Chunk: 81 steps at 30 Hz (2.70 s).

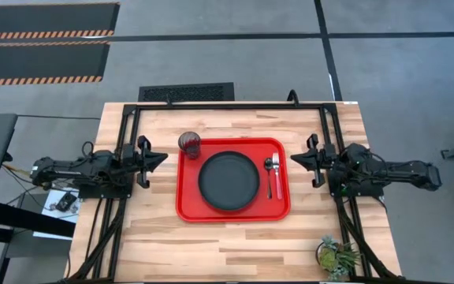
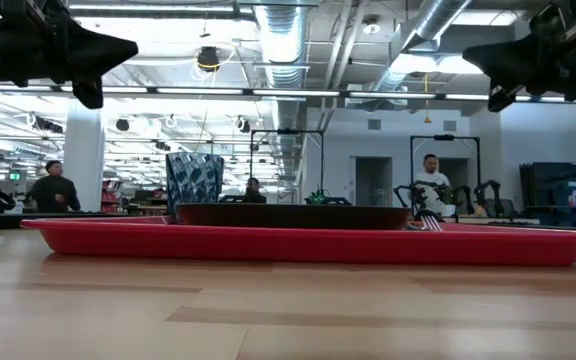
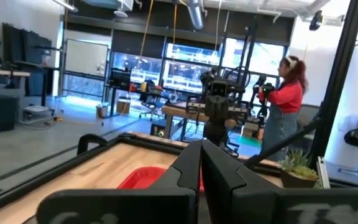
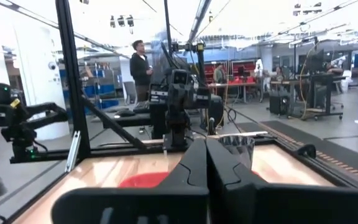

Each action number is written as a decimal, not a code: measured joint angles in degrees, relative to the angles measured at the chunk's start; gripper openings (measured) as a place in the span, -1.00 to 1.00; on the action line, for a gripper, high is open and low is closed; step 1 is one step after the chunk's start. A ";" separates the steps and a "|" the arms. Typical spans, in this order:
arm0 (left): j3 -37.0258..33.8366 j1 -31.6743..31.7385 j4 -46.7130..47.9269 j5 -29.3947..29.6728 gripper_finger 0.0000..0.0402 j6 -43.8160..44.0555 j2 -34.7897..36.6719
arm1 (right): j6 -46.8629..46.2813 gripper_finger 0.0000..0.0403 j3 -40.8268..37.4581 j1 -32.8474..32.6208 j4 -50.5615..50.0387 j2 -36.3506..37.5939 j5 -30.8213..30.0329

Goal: Pick and place plate/cup/fork/spoon on tray
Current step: Return to Home Position

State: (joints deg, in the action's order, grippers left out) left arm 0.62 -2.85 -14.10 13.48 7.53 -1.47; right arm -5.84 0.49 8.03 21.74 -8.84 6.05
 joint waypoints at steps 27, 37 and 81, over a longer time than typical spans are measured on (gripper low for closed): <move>-0.20 18.09 12.17 -14.66 -1.00 2.80 1.22 | -1.24 -0.97 -0.13 1.51 -16.22 8.74 1.57; -0.22 19.95 12.05 -10.69 -1.00 -1.57 1.22 | -0.05 -0.89 -0.17 1.51 -19.19 8.69 -2.52; -0.24 19.93 11.36 -7.02 -1.00 2.84 1.22 | -4.24 -0.87 -0.24 1.51 -19.98 8.04 -3.13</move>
State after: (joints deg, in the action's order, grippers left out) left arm 0.38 17.08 -2.74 6.46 10.37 -0.25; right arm -10.08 0.25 9.54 1.76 -0.80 2.92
